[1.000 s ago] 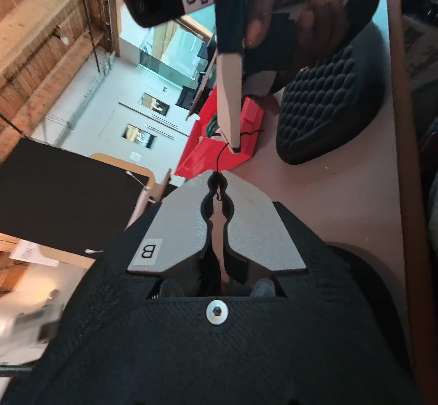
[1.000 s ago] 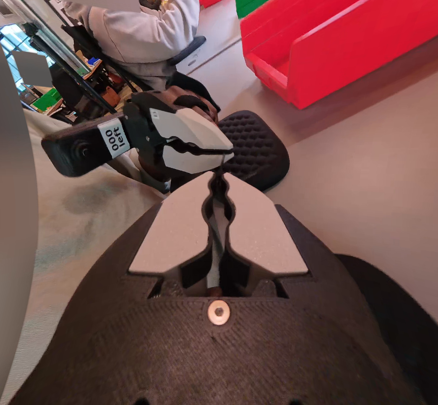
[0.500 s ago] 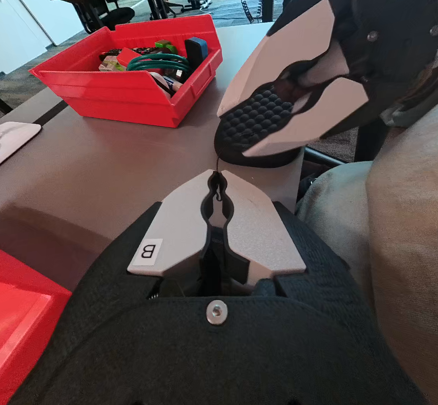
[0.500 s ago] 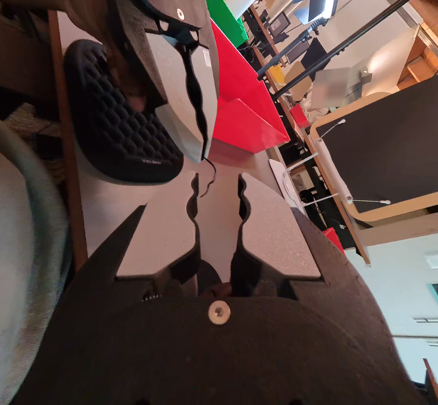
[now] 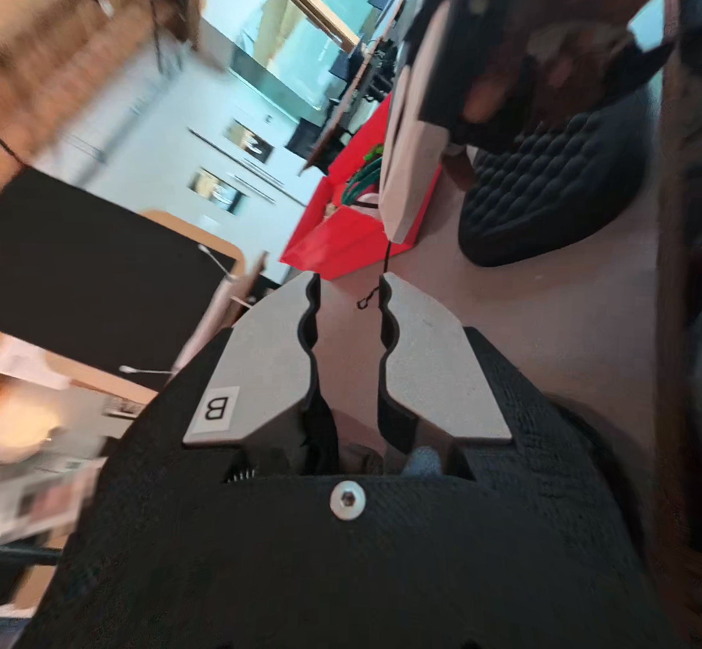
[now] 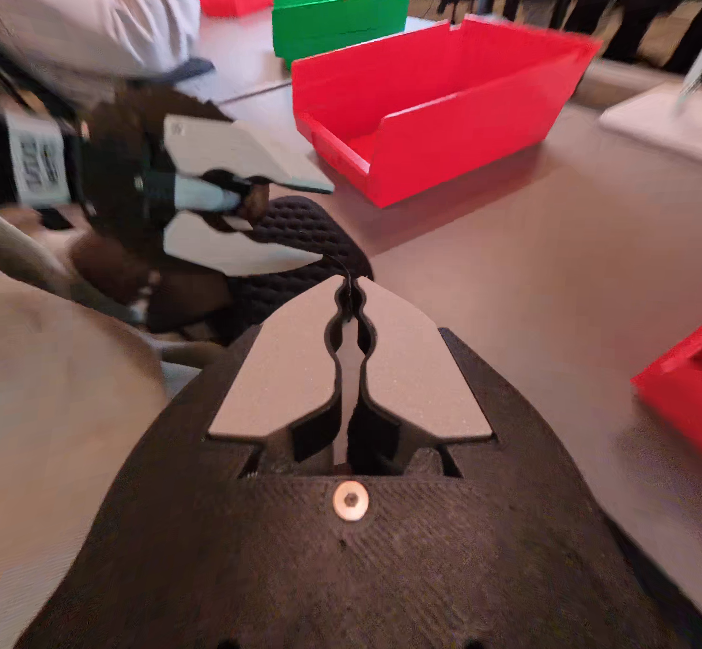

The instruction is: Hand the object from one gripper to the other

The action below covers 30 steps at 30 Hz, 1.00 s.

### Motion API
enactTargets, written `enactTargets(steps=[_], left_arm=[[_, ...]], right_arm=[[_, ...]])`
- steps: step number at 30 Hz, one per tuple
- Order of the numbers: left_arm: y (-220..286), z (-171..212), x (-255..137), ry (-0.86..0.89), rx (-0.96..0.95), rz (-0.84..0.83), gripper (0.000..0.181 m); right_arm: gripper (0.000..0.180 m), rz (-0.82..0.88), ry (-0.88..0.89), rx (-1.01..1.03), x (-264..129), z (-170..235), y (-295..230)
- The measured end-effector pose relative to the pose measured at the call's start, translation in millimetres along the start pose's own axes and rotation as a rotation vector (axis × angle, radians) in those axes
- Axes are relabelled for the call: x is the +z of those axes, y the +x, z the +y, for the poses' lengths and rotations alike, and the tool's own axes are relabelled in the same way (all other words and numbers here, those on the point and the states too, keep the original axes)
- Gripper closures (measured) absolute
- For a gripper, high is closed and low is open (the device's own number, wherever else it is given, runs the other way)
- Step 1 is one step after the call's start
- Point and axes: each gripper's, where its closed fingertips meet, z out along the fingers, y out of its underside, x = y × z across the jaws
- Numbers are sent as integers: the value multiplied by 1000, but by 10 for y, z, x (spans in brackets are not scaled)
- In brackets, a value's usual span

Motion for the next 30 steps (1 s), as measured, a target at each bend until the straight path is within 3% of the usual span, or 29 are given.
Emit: enactTargets(steps=[3, 7, 17, 23, 27, 30], left_arm=[[30, -8, 36, -10, 95, -32, 159], [82, 5, 57, -18, 116, -1, 176], [77, 33, 56, -52, 217, -19, 163], [103, 57, 56, -78, 277, -7, 172], [138, 67, 49, -85, 166, 48, 179], [155, 68, 26, -80, -42, 134, 179]], right_arm=[[178, -59, -4, 168, -11, 6, 33], [179, -95, -7, 217, -25, 15, 0], [178, -102, -25, 226, -39, 9, -3], [178, -114, -34, 228, -35, 10, -28], [176, -197, 35, 191, -80, -98, -132], [147, -213, 127, -26, -162, -197, -209]])
